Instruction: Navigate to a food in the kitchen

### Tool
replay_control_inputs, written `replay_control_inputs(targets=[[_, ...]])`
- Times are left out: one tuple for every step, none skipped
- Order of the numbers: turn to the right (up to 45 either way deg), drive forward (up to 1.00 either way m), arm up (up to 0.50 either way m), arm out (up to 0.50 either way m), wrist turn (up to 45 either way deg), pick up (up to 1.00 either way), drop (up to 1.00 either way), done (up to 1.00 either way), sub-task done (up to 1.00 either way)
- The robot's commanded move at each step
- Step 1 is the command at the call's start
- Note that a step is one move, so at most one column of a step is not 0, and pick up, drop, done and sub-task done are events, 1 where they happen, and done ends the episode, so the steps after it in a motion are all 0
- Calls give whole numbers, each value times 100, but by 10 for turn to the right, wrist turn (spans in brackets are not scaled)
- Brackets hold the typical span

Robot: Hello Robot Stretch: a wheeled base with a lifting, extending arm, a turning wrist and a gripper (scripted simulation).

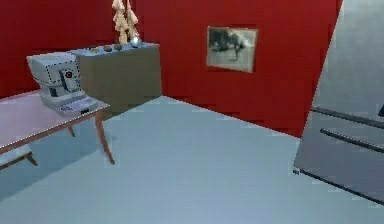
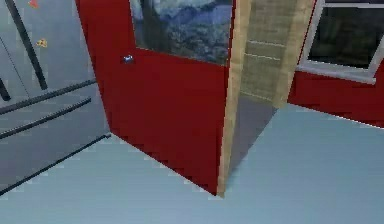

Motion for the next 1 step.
replay_control_inputs(targets=[[0,100,0,0,0,0,0,0,0]])
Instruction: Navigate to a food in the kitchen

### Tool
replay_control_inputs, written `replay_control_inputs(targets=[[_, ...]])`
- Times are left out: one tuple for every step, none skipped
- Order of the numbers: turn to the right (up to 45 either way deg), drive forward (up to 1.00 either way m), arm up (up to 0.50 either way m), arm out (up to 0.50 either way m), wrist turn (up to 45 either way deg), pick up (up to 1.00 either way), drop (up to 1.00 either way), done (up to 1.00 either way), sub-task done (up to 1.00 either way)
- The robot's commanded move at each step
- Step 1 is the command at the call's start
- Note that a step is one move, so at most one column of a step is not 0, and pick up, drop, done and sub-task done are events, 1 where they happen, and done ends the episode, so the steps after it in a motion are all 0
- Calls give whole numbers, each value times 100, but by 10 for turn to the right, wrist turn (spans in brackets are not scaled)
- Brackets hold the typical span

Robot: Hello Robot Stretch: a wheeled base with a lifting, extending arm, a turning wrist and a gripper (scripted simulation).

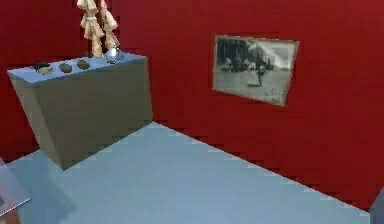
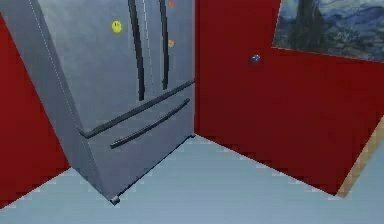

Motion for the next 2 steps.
replay_control_inputs(targets=[[0,55,0,0,0,0,0,0,0],[-390,0,0,0,0,0,0,0,0]])
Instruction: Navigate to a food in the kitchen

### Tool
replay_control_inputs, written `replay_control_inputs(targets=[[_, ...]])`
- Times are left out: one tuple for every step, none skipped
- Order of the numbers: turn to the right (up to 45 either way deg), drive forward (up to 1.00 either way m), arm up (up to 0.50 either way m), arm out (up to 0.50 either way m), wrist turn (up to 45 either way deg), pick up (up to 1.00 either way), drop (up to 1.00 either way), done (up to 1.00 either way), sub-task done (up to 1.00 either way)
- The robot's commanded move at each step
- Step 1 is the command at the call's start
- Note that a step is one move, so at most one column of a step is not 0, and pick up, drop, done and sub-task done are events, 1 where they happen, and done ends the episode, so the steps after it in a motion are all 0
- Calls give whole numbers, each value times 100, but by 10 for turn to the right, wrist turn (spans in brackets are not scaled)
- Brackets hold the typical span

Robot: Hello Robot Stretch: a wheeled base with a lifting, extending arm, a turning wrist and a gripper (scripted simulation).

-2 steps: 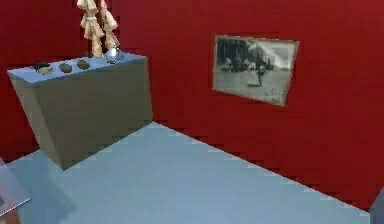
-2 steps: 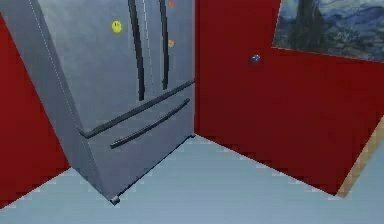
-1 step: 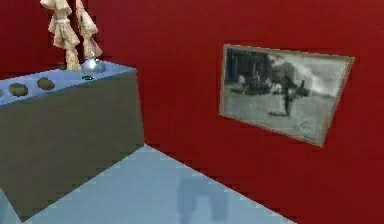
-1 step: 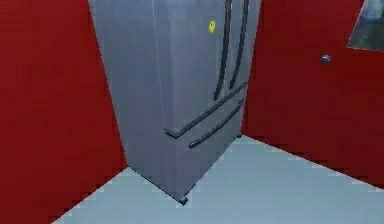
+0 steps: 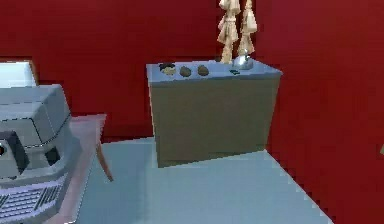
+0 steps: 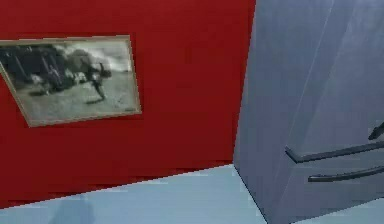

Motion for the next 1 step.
replay_control_inputs(targets=[[0,80,0,0,0,0,0,0,0]])
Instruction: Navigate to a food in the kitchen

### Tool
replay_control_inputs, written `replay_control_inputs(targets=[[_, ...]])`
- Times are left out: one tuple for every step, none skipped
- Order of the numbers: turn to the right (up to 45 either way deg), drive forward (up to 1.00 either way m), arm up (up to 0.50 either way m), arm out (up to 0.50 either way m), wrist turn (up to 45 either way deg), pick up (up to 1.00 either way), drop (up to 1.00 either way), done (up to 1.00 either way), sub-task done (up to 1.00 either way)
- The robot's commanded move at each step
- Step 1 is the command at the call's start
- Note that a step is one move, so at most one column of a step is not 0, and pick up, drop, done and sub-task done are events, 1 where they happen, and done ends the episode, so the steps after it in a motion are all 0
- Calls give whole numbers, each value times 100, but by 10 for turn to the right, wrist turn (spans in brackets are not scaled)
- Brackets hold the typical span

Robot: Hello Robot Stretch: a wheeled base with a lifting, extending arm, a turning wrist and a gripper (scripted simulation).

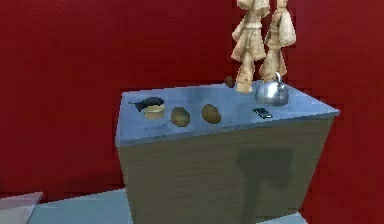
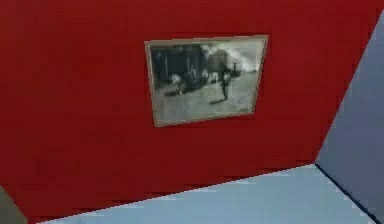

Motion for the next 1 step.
replay_control_inputs(targets=[[0,0,0,0,0,0,0,100,0]])
